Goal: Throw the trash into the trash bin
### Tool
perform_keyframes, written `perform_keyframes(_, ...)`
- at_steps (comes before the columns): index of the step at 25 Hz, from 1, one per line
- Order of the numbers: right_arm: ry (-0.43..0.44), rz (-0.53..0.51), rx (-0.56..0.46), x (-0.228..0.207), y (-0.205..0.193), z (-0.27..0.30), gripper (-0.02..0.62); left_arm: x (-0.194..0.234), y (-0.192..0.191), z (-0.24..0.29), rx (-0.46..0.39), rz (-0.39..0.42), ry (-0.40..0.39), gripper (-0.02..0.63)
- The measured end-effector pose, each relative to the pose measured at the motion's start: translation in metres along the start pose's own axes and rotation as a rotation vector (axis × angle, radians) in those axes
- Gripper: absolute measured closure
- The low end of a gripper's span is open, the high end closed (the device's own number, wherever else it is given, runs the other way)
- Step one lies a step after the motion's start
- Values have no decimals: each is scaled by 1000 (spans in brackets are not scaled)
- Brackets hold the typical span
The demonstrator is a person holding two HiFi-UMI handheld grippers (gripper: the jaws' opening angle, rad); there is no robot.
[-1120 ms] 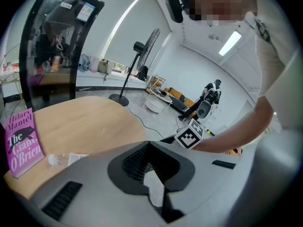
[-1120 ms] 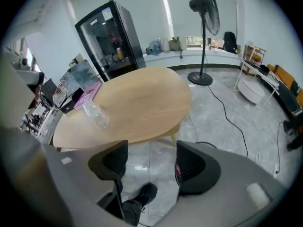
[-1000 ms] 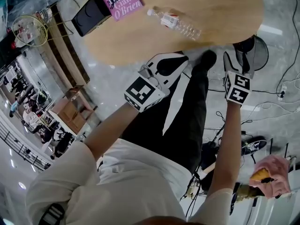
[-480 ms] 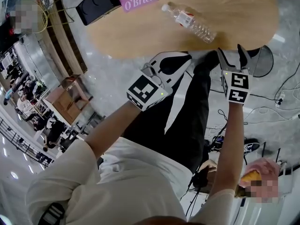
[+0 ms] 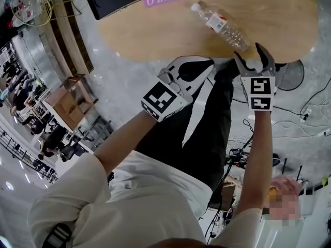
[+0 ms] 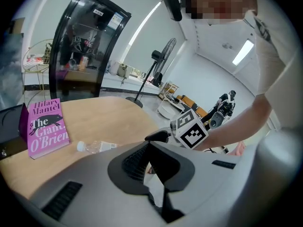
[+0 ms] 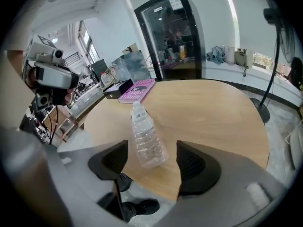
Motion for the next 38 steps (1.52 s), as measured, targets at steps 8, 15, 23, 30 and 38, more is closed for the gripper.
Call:
perform_keyframes(8, 35, -74, 54, 8, 8, 32, 250, 25, -7, -6, -8, -29, 21, 600)
perform_keyframes(15, 50, -150, 128, 12, -1, 52, 218, 36, -11, -8, -11, -53, 28, 600)
perform_keyframes(23, 29, -168, 192, 12, -16, 70, 218, 48, -19, -9, -12, -71, 36, 600)
perform_keyframes(30, 1, -177, 136, 13, -6, 70, 279, 50, -24, -12, -5, -64, 38, 600)
perform_keyframes(38, -1, -150, 97, 12, -10, 50, 287, 34, -21, -4, 11, -30, 19, 600)
Point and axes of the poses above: the fingertips, and each gripper's own axes: z forward along the fingers, x to its left, y out of its top, the point moved 1 cm from there along -z, backward along the fingers, and after that the axes turned 8 degrees about x, right-handed, at the moved point
